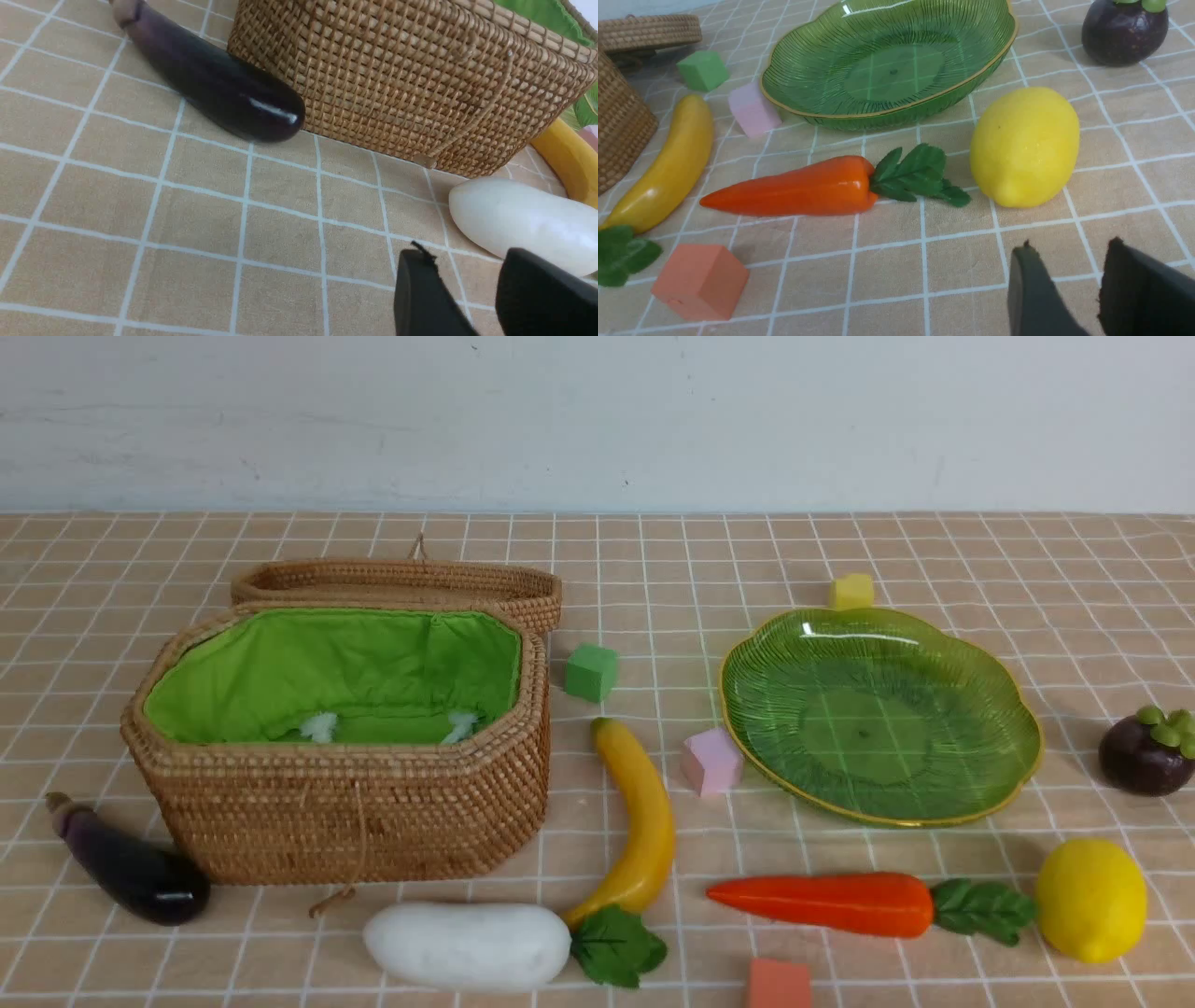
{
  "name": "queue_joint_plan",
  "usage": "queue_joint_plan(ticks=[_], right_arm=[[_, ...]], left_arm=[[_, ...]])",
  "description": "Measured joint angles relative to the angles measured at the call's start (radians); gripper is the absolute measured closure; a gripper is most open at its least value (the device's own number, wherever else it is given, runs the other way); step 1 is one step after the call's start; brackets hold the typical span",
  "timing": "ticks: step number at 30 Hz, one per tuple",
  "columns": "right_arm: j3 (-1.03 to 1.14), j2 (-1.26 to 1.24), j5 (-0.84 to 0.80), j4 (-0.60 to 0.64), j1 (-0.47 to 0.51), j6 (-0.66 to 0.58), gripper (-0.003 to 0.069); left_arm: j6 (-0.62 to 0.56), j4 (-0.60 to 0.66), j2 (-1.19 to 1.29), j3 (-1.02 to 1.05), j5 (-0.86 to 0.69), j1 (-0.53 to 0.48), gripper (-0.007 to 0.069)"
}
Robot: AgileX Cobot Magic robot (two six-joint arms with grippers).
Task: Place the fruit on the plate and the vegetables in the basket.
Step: Use the left arm to grab an eggplant and put it into the left basket
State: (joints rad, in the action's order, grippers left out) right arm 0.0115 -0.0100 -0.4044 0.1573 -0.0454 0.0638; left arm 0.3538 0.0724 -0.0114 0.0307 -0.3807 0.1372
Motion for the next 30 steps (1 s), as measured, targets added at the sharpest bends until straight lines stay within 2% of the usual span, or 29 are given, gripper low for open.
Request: queue_joint_plan(ticks=[11,14,17,23,27,30], right_arm=[[0.000,0.000,0.000,0.000,0.000,0.000,0.0416],[0.000,0.000,0.000,0.000,0.000,0.000,0.0416],[0.000,0.000,0.000,0.000,0.000,0.000,0.0416],[0.000,0.000,0.000,0.000,0.000,0.000,0.0416],[0.000,0.000,0.003,0.000,0.000,0.000,0.0416],[0.002,0.000,0.018,-0.004,0.000,0.000,0.0416]], left_arm=[[0.000,-0.001,0.000,0.000,0.004,0.000,0.0386],[0.002,-0.004,0.000,0.000,0.046,0.000,0.0386],[0.025,0.043,0.000,0.000,0.100,0.000,0.0386],[0.127,0.273,0.000,0.000,0.296,0.000,0.0386],[0.141,0.348,0.000,0.000,0.336,0.000,0.0386],[0.142,0.359,0.000,0.000,0.342,0.000,0.0394]])
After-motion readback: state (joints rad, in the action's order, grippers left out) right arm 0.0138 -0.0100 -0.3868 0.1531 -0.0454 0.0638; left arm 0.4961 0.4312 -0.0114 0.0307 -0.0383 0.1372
